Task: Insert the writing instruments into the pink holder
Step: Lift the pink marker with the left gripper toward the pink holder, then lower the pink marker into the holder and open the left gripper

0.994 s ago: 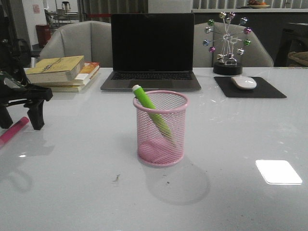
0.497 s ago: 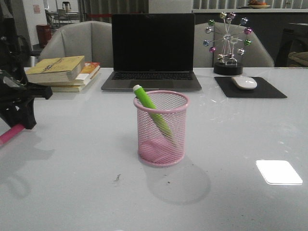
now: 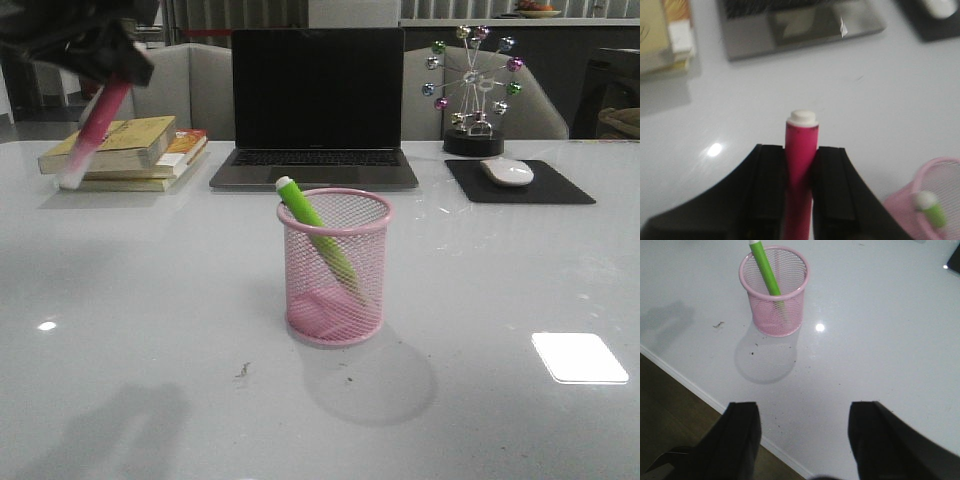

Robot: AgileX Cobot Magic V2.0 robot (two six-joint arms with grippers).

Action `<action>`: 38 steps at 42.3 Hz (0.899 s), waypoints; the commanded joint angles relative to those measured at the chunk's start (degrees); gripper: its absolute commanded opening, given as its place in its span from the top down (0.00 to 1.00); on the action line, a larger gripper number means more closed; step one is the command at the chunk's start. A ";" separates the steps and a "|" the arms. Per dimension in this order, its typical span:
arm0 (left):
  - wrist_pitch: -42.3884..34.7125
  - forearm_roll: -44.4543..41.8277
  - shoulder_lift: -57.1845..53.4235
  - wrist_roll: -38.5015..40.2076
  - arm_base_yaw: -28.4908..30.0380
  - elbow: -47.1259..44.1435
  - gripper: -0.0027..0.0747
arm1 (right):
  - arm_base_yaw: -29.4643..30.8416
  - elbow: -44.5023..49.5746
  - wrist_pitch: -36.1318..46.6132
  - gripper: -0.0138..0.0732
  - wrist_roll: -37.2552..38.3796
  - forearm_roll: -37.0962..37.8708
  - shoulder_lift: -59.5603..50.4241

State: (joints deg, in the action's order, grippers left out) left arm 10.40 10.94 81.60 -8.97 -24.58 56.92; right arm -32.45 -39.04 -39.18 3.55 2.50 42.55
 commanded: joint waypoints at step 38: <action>-74.19 4.13 19.83 0.07 -28.17 -8.19 0.85 | -0.02 -1.41 3.65 0.27 -0.09 0.38 -0.40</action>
State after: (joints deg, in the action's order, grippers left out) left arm -57.74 15.43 101.49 -8.97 -52.29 46.32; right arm -32.45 -39.04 -39.18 3.55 2.50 42.55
